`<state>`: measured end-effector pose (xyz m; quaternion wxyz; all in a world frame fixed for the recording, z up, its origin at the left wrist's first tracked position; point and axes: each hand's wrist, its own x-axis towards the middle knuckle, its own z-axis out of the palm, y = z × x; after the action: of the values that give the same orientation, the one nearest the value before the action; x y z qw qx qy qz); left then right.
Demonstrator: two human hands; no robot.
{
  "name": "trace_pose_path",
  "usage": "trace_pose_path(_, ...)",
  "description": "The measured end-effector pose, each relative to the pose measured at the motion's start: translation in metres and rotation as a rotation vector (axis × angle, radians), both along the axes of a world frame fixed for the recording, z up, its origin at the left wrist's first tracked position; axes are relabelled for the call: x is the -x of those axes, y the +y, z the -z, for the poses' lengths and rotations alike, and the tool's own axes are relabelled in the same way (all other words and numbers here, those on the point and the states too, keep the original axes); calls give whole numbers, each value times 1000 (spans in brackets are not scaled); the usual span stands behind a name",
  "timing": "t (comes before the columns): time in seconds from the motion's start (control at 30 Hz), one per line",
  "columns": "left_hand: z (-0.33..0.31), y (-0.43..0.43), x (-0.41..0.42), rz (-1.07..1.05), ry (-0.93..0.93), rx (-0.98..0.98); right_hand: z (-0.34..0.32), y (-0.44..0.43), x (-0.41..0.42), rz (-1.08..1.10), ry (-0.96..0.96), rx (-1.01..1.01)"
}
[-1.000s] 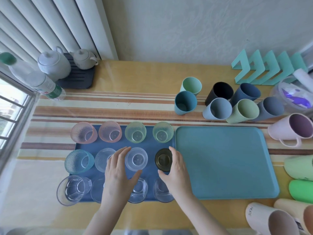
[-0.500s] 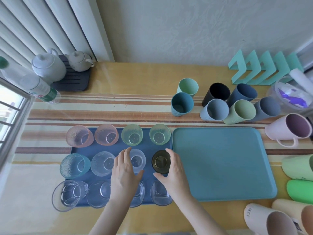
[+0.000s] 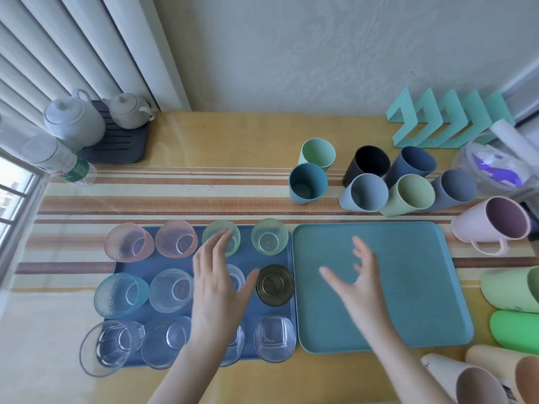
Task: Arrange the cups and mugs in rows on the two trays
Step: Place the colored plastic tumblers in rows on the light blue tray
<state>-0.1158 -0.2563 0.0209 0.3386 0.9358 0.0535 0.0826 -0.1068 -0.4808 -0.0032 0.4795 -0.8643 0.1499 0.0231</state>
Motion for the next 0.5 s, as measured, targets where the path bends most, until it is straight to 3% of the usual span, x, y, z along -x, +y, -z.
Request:
trace_pose_path(0.13,0,-41,-62,59,53,184,3,-39,-54,237,50,-170)
trace_pose_path(0.27,14,-82,-117,73,180,259,24,-44,-101,325,17,-209)
trace_pose_path(0.5,34,-109,-159,35,236,241,45,-39,-129,408,-47,-188)
